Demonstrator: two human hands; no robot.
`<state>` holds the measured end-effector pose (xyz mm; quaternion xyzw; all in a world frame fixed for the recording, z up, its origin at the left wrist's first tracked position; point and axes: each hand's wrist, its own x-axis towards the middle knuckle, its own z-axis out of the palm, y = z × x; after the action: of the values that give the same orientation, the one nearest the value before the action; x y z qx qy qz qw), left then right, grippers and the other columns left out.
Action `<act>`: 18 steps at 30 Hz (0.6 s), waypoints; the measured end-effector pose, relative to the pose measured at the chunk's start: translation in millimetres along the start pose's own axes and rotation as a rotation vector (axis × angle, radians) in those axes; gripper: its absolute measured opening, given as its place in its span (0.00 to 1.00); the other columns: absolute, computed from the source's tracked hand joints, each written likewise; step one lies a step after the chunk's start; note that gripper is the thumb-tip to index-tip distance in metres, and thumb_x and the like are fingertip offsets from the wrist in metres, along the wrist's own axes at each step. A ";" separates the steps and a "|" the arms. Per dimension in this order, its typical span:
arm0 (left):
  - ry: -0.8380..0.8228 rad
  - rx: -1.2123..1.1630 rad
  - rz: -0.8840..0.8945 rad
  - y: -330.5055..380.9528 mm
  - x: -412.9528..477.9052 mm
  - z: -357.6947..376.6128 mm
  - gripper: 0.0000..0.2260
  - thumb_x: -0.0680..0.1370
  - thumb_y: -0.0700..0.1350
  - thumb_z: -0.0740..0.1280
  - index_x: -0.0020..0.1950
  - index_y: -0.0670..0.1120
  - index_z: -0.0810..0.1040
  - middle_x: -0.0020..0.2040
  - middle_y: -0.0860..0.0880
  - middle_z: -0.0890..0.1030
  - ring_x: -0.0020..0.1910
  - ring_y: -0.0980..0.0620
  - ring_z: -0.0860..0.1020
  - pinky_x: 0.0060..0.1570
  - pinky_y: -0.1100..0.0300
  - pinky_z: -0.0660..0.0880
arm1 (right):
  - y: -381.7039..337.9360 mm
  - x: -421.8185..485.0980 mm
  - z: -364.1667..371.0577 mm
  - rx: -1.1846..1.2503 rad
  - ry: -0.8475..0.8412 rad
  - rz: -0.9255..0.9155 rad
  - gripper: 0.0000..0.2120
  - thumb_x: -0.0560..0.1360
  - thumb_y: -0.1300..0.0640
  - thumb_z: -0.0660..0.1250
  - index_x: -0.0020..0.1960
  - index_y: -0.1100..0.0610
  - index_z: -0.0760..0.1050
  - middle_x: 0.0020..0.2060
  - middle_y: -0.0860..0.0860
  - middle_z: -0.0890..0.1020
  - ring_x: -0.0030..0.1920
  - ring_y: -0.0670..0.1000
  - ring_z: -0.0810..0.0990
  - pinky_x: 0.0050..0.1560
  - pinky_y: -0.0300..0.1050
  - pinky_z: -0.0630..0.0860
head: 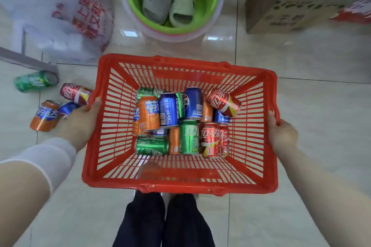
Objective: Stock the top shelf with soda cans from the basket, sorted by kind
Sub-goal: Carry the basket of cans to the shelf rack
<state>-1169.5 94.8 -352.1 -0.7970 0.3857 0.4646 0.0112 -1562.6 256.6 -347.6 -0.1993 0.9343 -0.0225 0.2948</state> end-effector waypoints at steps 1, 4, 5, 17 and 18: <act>0.003 -0.027 0.003 4.0 -0.9 5.0 0.31 0.70 0.72 0.56 0.60 0.51 0.76 0.50 0.45 0.81 0.47 0.43 0.79 0.58 0.48 0.73 | -4.1 7.2 0.9 -0.011 0.001 -0.014 0.31 0.80 0.43 0.48 0.54 0.69 0.76 0.52 0.70 0.78 0.55 0.67 0.75 0.54 0.52 0.69; 0.031 -0.047 0.021 3.9 5.7 19.3 0.26 0.77 0.64 0.55 0.63 0.46 0.75 0.51 0.45 0.80 0.48 0.43 0.78 0.56 0.51 0.73 | -12.6 22.9 3.5 -0.023 0.010 -0.039 0.30 0.80 0.43 0.48 0.55 0.69 0.75 0.52 0.69 0.79 0.55 0.67 0.76 0.55 0.52 0.69; 0.041 -0.044 0.031 4.3 7.7 23.8 0.27 0.77 0.64 0.55 0.64 0.46 0.74 0.52 0.45 0.80 0.50 0.42 0.78 0.58 0.50 0.73 | -13.4 28.2 4.4 -0.020 0.017 -0.051 0.30 0.80 0.44 0.48 0.55 0.69 0.75 0.52 0.69 0.79 0.55 0.67 0.76 0.55 0.53 0.69; 0.088 -0.100 0.027 0.1 20.3 56.6 0.25 0.77 0.63 0.55 0.64 0.46 0.74 0.49 0.45 0.80 0.47 0.43 0.79 0.54 0.49 0.75 | -8.7 47.0 7.0 -0.006 0.014 -0.033 0.30 0.80 0.44 0.48 0.55 0.70 0.74 0.51 0.68 0.78 0.54 0.67 0.76 0.54 0.53 0.70; 0.090 -0.101 0.026 -0.1 21.2 56.4 0.26 0.77 0.63 0.55 0.65 0.46 0.73 0.49 0.45 0.80 0.48 0.42 0.79 0.55 0.48 0.75 | -8.1 47.2 8.6 -0.002 0.014 -0.032 0.30 0.80 0.44 0.47 0.55 0.69 0.74 0.51 0.68 0.79 0.54 0.67 0.76 0.54 0.53 0.70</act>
<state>-1205.0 103.3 -400.0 -0.8115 0.3722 0.4475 -0.0524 -1590.1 231.6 -379.0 -0.2145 0.9330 -0.0278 0.2877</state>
